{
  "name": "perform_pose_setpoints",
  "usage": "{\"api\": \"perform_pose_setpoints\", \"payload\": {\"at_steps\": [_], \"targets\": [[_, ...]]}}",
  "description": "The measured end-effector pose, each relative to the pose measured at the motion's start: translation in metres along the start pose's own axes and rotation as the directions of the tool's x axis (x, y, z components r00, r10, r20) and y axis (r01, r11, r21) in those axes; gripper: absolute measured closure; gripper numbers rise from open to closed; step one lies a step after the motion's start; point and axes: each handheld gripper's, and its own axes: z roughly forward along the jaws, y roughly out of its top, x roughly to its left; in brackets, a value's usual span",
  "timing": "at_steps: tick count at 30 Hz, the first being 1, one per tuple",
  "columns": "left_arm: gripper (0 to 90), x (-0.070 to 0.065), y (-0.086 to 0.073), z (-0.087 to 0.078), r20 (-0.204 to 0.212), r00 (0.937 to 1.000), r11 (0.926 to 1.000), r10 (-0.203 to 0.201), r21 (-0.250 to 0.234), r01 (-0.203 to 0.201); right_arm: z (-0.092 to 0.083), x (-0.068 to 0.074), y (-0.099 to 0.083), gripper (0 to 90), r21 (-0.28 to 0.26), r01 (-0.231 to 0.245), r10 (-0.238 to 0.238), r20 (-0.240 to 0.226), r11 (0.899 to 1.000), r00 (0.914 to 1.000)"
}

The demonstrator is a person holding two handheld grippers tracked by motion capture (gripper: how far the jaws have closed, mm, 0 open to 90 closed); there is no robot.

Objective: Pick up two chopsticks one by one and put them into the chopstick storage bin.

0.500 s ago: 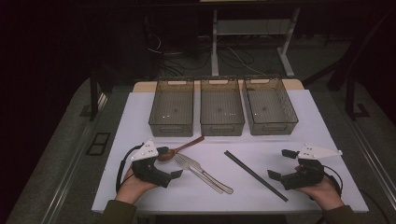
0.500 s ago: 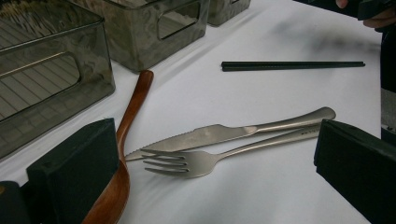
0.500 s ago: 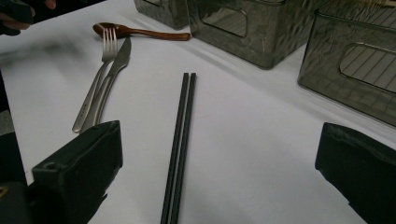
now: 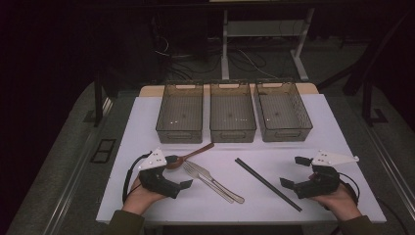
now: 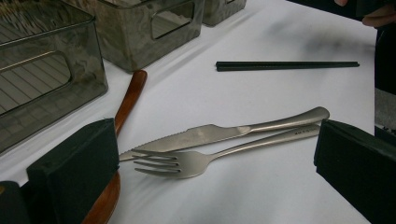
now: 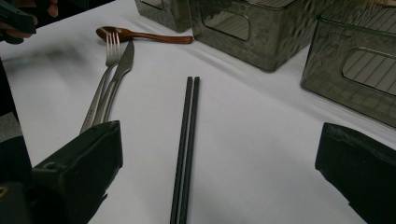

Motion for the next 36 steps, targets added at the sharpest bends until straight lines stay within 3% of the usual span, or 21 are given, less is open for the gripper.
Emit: {"api": "perform_pose_setpoints", "payload": {"at_steps": [10, 21, 22, 25, 33, 36], "targets": [[0.0, 0.0, -0.001, 0.001, 0.002, 1.0, 1.0, -0.002, 0.006, 0.002, 0.007, 0.004, 0.005, 0.2, 0.032, 0.003, -0.003, 0.002, 0.999, 1.0], [0.0, 0.0, -0.002, 0.001, 0.006, 1.0, 1.0, -0.007, -0.006, 0.007, 0.02, 0.012, 0.005, 6.6, 0.099, 0.026, -0.027, 0.009, 0.995, 0.9996], [0.0, 0.0, -0.002, 0.0, 0.006, 1.0, 1.0, -0.007, -0.004, 0.007, 0.022, 0.014, 0.004, 12.3, 0.119, 0.026, -0.027, 0.011, 0.993, 0.9996], [0.0, 0.001, -0.002, 0.0, 0.005, 1.0, 1.0, -0.006, -0.001, 0.006, 0.023, 0.015, 0.003, 14.0, 0.124, 0.034, -0.036, 0.011, 0.992, 0.9993], [0.0, 0.0, -0.002, 0.001, 0.01, 0.9999, 1.0, -0.007, 0.001, 0.007, 0.026, 0.015, -0.001, 30.7, 0.182, 0.027, -0.027, -0.003, 0.983, 0.9996], [0.0, 0.0, -0.002, 0.001, 0.01, 0.9999, 1.0, -0.007, 0.002, 0.006, 0.027, 0.016, -0.003, 40.6, 0.206, 0.035, -0.034, -0.005, 0.978, 0.9994]]}}
